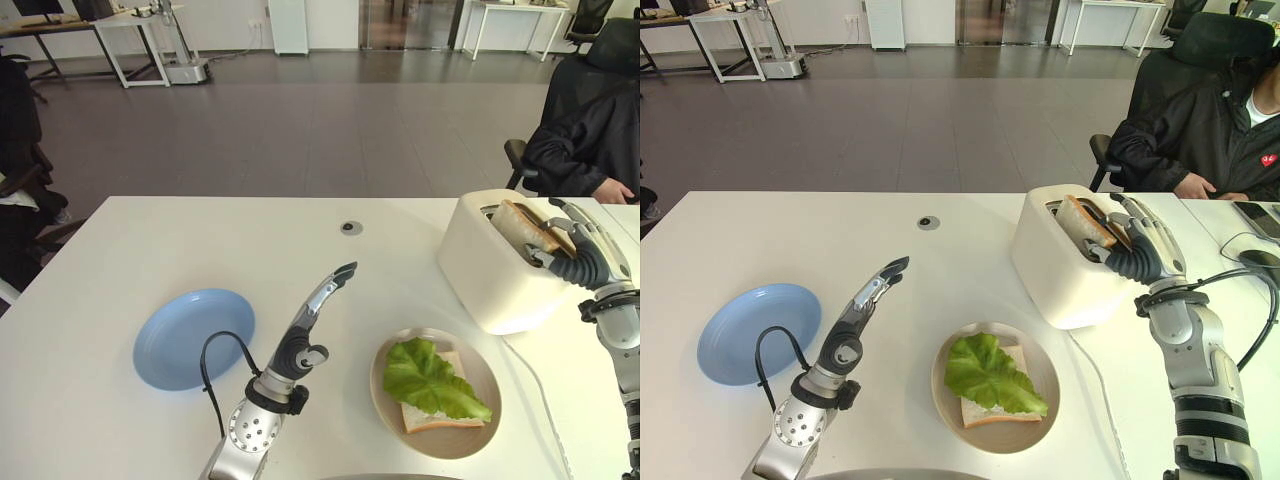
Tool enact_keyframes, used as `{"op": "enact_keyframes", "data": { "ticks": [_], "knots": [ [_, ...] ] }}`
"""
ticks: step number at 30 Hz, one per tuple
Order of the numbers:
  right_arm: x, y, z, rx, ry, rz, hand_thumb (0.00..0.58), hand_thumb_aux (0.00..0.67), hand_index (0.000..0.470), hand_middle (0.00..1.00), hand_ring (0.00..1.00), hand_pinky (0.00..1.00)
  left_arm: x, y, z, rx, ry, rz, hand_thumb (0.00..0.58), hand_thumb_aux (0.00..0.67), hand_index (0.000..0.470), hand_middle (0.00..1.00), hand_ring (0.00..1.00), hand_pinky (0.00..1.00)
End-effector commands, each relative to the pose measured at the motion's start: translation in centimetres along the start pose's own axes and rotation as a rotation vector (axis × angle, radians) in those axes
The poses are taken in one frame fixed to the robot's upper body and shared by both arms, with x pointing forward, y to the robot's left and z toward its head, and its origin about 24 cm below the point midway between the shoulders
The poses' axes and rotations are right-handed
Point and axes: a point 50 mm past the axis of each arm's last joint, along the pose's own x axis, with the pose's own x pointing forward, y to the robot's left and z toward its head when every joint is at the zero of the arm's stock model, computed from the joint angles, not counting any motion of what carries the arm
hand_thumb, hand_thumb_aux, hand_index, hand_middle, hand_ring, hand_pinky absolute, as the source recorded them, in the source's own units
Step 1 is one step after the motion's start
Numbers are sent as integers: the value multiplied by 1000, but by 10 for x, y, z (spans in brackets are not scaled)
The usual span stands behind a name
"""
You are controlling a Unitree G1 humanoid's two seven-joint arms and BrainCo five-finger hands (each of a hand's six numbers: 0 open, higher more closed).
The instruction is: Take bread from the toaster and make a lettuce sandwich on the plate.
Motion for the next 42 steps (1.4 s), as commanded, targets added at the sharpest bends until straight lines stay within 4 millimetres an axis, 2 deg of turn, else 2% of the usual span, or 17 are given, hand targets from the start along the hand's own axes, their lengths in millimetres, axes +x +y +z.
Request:
{"op": "enact_keyframes", "data": {
  "ticks": [1, 5, 7, 8, 10, 12, 14, 17, 21, 23, 25, 27, 33, 36, 42],
  "knots": [
    [1, 4, 4, 22, -15, 31, 534, 481, 337, 0, 0, 0, -1, 1, -4, 14, 23, -5, 0, 0, 0, 0, 0, 0],
    [1, 7, 11, 80, -43, 44, 546, 507, 356, 0, 0, 0, -2, 2, -5, 27, 31, -9, 0, 0, 0, 0, 0, 0],
    [1, 6, 13, 123, -48, 29, 579, 638, 448, 0, 0, 0, -2, 1, -6, 39, 39, -17, 0, 0, 0, 0, 0, 0],
    [2, 3, 12, 159, -39, 8, 580, 670, 470, 0, 0, 0, -2, 1, -7, 49, 44, -23, 0, 0, 0, 0, 0, 0],
    [4, -15, 4, 283, 13, -82, 580, 670, 470, 0, 0, 0, -4, 2, -7, 83, 51, -31, 0, 0, 0, 0, 0, 0],
    [3, -47, -6, 439, 33, -177, 580, 670, 470, 0, 0, 0, -4, 5, -5, 107, 49, -26, 0, 0, 0, 0, 0, 0],
    [0, -74, -3, 573, -18, -202, 580, 670, 470, 0, 0, 0, -4, 9, -3, 120, 43, -17, 0, 0, 0, 0, 0, 0],
    [-7, -92, 11, 720, -114, -132, 580, 670, 470, 0, 0, 0, -3, 11, -1, 156, 33, -27, 0, 0, 0, 0, 0, 0],
    [-17, -103, 30, 892, -219, 25, 580, 670, 470, 0, 0, 0, -1, 15, 9, 239, -29, -56, 0, 0, 0, 0, 0, 0],
    [-22, -96, 42, 950, -260, 164, 580, 670, 470, 0, 0, 0, -1, 24, 16, 271, -64, -35, 0, 0, 0, 0, 0, 0],
    [-33, -76, 54, 927, -296, 354, 580, 670, 470, 0, 0, 0, -1, 30, 23, 321, -86, -34, 0, 0, 0, 0, 0, 0],
    [-47, -65, 63, 890, -344, 490, 580, 670, 470, 0, 0, 0, 0, 32, 28, 363, -104, -58, 0, 0, 0, 0, 0, 0],
    [-81, -45, 75, 774, -480, 763, 580, 670, 470, 0, 0, 0, -4, 17, 42, 439, -168, -172, 0, 0, 0, 0, 0, 0],
    [-89, -30, 74, 757, -472, 849, 580, 670, 470, 0, 0, 0, -5, 13, 43, 455, -176, -203, 0, 0, 0, 0, 0, 0],
    [-88, -2, 74, 793, -398, 940, 580, 670, 470, 0, 0, 0, -6, -2, 42, 477, -172, -280, 0, 0, 0, 0, 0, 0]
  ]
}}
